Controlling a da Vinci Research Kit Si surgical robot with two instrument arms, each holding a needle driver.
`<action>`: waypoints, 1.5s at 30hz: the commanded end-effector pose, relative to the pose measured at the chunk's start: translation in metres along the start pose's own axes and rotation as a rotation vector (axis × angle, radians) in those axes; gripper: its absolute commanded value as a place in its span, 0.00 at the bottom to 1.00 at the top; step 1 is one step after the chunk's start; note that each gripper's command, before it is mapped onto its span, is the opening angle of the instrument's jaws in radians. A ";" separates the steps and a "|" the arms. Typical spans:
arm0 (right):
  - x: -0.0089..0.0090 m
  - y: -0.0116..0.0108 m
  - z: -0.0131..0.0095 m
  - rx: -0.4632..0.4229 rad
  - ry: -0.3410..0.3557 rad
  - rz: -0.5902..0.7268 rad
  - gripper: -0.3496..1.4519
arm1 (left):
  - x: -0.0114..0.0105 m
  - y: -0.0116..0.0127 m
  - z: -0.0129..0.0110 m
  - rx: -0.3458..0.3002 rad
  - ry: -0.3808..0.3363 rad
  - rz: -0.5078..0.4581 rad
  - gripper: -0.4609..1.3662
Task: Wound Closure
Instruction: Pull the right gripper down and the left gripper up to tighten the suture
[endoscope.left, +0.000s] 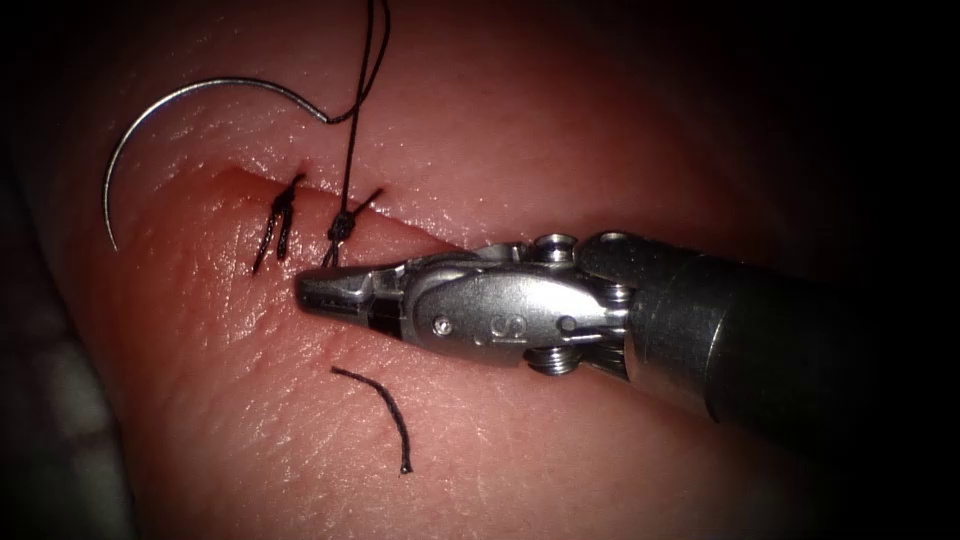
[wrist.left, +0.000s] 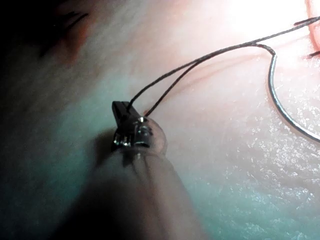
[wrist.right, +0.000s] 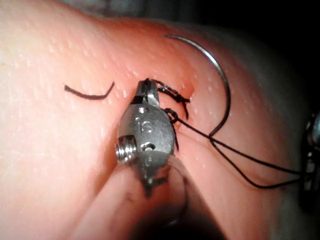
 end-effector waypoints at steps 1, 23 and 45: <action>0.0000 -0.0001 0.0000 0.000 0.000 0.020 0.00 | 0.0000 0.0000 0.0000 -0.002 0.000 0.000 0.06; 0.0004 -0.0007 -0.0004 -0.082 -0.003 0.283 0.00 | -0.0030 -0.0022 0.0031 0.096 0.035 0.074 0.06; 0.0046 -0.0041 0.0002 -0.085 0.024 0.385 0.00 | -0.0046 -0.0023 0.0051 0.152 0.047 0.103 0.06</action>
